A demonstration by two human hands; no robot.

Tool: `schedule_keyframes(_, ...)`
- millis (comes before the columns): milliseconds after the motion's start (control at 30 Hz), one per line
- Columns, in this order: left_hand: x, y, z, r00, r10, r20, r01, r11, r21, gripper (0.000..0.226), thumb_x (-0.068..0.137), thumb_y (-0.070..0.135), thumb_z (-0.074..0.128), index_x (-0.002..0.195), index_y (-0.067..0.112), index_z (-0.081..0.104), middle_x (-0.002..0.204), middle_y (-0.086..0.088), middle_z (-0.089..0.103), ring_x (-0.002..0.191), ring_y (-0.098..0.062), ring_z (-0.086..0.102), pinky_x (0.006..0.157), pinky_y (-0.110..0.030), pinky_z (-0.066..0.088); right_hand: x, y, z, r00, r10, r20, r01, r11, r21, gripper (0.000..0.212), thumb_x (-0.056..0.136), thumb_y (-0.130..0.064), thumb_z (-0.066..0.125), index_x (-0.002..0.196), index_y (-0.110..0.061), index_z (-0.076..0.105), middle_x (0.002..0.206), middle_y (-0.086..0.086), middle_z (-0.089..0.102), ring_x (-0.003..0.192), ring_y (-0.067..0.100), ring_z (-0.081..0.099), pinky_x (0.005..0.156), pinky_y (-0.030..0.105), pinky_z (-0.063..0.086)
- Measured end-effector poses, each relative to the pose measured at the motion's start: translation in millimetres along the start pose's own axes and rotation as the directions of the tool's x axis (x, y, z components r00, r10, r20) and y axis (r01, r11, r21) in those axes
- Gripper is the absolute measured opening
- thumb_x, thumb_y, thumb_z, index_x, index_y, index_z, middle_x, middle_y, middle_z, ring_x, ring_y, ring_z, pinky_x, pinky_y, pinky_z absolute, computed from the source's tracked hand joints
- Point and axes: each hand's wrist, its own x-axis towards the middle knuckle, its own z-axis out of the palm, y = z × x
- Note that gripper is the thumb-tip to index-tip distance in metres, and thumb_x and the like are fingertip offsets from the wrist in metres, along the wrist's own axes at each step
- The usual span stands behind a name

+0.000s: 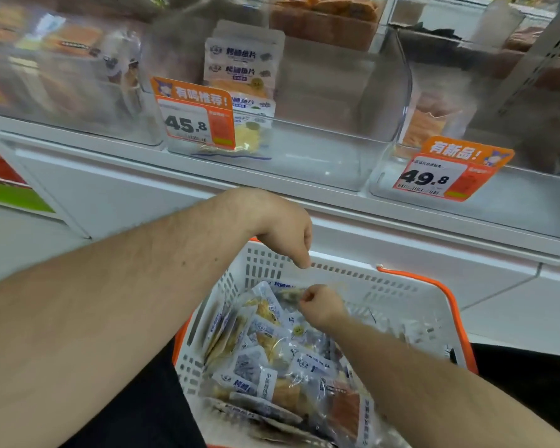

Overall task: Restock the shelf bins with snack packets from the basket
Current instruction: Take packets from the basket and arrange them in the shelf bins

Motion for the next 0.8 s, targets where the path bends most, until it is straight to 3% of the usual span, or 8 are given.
schedule_keyframes(133, 14, -9, 4, 0.999, -0.004, 0.048, 0.005, 1.0, -0.012, 0.04, 0.092, 0.045, 0.062, 0.118, 0.015, 0.065, 0.107, 0.004, 0.061, 0.089, -0.017, 0.058, 0.084, -0.033, 0.05, 8, 6, 38, 0.98, 0.092, 0.174, -0.082, 0.995, -0.062, 0.016, 0.088, -0.018, 0.061, 0.093, -0.006, 0.071, 0.081, 0.006, 0.067, 0.069, 0.016, 0.059, 0.07, 0.033, 0.058)
schedule_keyframes(200, 23, -16, 6, 0.998, -0.01, 0.054, 0.011, 1.0, -0.01, 0.03, 0.09, 0.047, 0.063, 0.1, 0.018, 0.062, 0.097, 0.002, 0.054, 0.082, -0.019, 0.048, 0.076, -0.03, 0.043, 10, 6, 46, 0.976, 0.109, 0.187, -0.098, 0.993, -0.064, 0.016, 0.088, -0.018, 0.064, 0.095, -0.006, 0.07, 0.082, 0.006, 0.066, 0.07, 0.016, 0.058, 0.062, 0.027, 0.052)
schedule_keyframes(267, 27, -20, 7, 0.998, -0.026, 0.056, 0.027, 1.0, -0.002, 0.027, 0.089, 0.047, 0.063, 0.096, 0.022, 0.057, 0.095, 0.002, 0.051, 0.082, -0.018, 0.043, 0.077, -0.031, 0.04, 11, 6, 51, 0.973, 0.132, 0.191, -0.124, 0.991, -0.05, 0.013, 0.087, -0.019, 0.067, 0.079, -0.009, 0.064, 0.07, 0.003, 0.058, 0.062, 0.016, 0.056, 0.055, 0.023, 0.046)
schedule_keyframes(367, 26, -20, 8, 0.997, -0.049, 0.052, 0.049, 0.999, 0.003, 0.043, 0.09, 0.047, 0.064, 0.117, 0.014, 0.065, 0.103, -0.001, 0.062, 0.086, -0.02, 0.051, 0.089, -0.035, 0.049, 12, 9, 56, 0.965, 0.175, 0.197, -0.176, 0.984, -0.012, 0.023, 0.088, -0.018, 0.065, 0.069, -0.012, 0.054, 0.062, 0.002, 0.052, 0.058, 0.017, 0.053, 0.053, 0.022, 0.044)
schedule_keyframes(533, 24, -16, 9, 0.997, -0.049, 0.066, 0.049, 0.999, 0.003, 0.034, 0.092, 0.046, 0.063, 0.114, 0.02, 0.064, 0.111, 0.001, 0.065, 0.097, -0.023, 0.063, 0.091, -0.034, 0.05, 10, 5, 54, 0.968, 0.143, 0.204, -0.14, 0.99, -0.031, 0.019, 0.095, -0.007, 0.05, 0.098, 0.0, 0.067, 0.096, 0.013, 0.069, 0.086, 0.026, 0.067, 0.076, 0.035, 0.059)
schedule_keyframes(667, 21, -14, 7, 0.997, -0.048, 0.055, 0.048, 0.999, -0.003, 0.037, 0.092, 0.044, 0.064, 0.117, 0.017, 0.063, 0.109, -0.001, 0.064, 0.089, -0.019, 0.054, 0.089, -0.033, 0.049, 2, -7, 38, 0.986, 0.07, 0.15, -0.071, 0.997, 0.002, 0.021, 0.093, -0.005, 0.043, 0.077, -0.009, 0.055, 0.078, 0.007, 0.059, 0.068, 0.02, 0.054, 0.06, 0.032, 0.049)
schedule_keyframes(800, 11, -11, -1, 0.999, -0.046, 0.009, 0.046, 0.999, -0.008, 0.044, 0.093, 0.043, 0.063, 0.13, 0.02, 0.06, 0.123, 0.005, 0.062, 0.1, -0.015, 0.059, 0.094, -0.033, 0.049, -11, -29, 2, 0.994, -0.052, 0.097, 0.05, 0.998, 0.024, 0.023, 0.095, -0.014, 0.043, 0.072, -0.018, 0.044, 0.071, 0.001, 0.054, 0.062, 0.015, 0.049, 0.052, 0.027, 0.038)
